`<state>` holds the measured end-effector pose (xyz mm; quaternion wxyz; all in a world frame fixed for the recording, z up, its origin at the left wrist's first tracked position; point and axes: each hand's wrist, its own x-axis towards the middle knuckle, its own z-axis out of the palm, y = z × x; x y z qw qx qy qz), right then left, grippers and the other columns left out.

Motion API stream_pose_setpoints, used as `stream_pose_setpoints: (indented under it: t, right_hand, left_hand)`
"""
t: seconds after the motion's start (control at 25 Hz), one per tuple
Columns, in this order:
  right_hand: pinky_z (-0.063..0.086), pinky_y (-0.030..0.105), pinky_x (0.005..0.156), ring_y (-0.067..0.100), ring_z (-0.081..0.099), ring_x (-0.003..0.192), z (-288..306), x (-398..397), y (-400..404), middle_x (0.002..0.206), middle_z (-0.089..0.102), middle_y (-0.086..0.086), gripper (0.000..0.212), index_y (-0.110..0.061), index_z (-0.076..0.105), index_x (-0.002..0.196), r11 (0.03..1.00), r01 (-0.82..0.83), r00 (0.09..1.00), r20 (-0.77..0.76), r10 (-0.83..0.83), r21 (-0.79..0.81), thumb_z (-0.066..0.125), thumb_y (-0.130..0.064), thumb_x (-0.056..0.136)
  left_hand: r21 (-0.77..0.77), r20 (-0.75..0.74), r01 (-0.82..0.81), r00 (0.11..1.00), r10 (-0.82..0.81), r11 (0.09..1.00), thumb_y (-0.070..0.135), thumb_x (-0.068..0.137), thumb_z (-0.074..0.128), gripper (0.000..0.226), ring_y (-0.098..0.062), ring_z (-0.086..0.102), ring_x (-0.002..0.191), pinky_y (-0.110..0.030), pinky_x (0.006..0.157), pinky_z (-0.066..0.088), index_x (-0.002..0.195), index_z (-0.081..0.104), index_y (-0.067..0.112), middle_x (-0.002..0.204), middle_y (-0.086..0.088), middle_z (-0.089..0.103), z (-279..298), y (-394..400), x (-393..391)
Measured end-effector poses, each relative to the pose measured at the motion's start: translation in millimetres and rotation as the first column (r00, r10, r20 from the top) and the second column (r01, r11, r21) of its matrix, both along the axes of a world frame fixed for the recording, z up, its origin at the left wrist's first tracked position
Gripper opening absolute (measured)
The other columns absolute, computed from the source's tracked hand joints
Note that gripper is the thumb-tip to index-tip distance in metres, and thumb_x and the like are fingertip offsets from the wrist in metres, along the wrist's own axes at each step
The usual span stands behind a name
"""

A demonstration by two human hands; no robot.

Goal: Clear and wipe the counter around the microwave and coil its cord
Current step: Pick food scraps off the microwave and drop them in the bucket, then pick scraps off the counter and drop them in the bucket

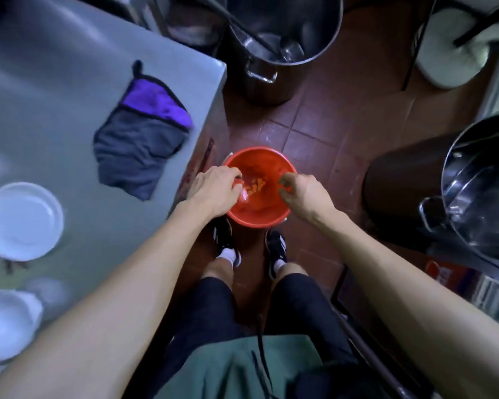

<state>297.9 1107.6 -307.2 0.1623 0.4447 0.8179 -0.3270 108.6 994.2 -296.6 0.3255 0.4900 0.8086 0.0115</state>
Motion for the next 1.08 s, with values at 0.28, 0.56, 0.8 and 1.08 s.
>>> stream_pose_setpoints:
  t: [0.28,0.56,0.8,1.08]
  right_hand:
    - [0.054,0.041,0.083,0.031,0.063,0.108,104.8,-24.1,4.0,0.115,0.070,0.006,0.030,-0.021,0.066,0.116,0.970,-0.191,0.956,-0.196,0.219,0.151,0.060,-0.028,0.088]
    - [0.052,0.042,0.085,0.028,0.062,0.108,170.6,-51.2,-9.5,0.115,0.068,0.003,0.030,-0.017,0.066,0.116,0.873,-0.419,0.809,-0.334,0.483,0.249,0.056,-0.023,0.088]
    - [0.050,0.040,0.092,0.028,0.060,0.116,203.0,-85.9,-66.3,0.128,0.065,0.004,0.042,-0.021,0.061,0.131,0.762,-0.580,0.665,-0.373,0.647,0.286,0.061,-0.024,0.089]
    - [0.051,0.040,0.089,0.028,0.061,0.113,218.3,-116.4,-185.9,0.128,0.065,0.007,0.040,-0.017,0.060,0.132,0.539,-0.771,0.396,-0.408,0.823,0.338,0.064,-0.026,0.093]
  left_hand:
    - [0.188,-0.146,-0.191,0.965,0.220,0.963,0.039,0.094,0.055,0.032,-0.027,0.053,0.119,-0.043,0.098,0.037,0.123,0.060,0.027,0.123,-0.002,0.063,97.2,-28.1,5.3]
    - [0.258,-0.217,-0.369,0.878,0.426,0.893,0.038,0.095,0.054,0.035,-0.028,0.051,0.119,-0.042,0.098,0.041,0.127,0.058,0.025,0.127,-0.002,0.061,163.2,-77.6,23.1]
    - [0.315,-0.251,-0.541,0.745,0.618,0.780,0.036,0.097,0.053,0.034,-0.027,0.053,0.120,-0.040,0.093,0.044,0.128,0.057,0.024,0.126,-0.003,0.061,197.8,-159.8,44.4]
    - [0.358,-0.230,-0.740,0.521,0.822,0.569,0.033,0.096,0.053,0.036,-0.026,0.053,0.121,-0.042,0.093,0.047,0.130,0.058,0.022,0.132,0.000,0.060,214.1,-289.3,74.5]
